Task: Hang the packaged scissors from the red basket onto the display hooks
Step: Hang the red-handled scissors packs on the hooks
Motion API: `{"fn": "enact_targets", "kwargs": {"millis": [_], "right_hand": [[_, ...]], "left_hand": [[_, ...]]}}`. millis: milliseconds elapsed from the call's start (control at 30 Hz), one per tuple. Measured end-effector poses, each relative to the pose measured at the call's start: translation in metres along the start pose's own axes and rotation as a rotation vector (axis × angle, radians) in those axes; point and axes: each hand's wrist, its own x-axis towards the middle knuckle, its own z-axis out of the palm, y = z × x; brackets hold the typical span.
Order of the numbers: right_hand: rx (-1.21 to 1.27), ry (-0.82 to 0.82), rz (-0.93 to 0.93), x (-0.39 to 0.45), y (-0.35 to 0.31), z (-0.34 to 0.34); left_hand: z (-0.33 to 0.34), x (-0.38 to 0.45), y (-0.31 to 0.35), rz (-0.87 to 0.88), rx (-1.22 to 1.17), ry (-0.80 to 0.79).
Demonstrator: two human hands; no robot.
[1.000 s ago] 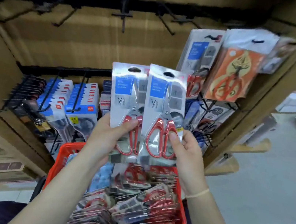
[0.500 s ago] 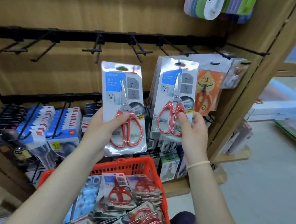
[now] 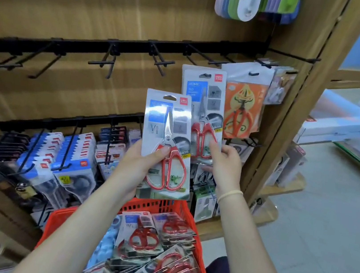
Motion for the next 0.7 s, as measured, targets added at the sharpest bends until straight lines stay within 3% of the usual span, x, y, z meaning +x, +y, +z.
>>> {"fn": "enact_targets", "kwargs": {"millis": [200, 300, 567, 700], "right_hand": [[0.140, 0.047, 0.109, -0.002, 0.013, -0.015], [0.078, 0.036, 0.081, -0.008, 0.011, -0.017], [-0.018, -0.300, -0.094, -0.031, -0.014, -0.015], [0.038, -0.237, -0.138, -0.021, -0.013, -0.015]], "left_hand": [[0.014, 0.009, -0.002, 0.031, -0.031, -0.036], [0.022, 0.016, 0.000, 0.036, 0.000, -0.039], [0.046, 0.034, 0.017, 0.113, 0.028, -0.069], [0.048, 0.038, 0.015, 0.165, 0.116, -0.069]]}}
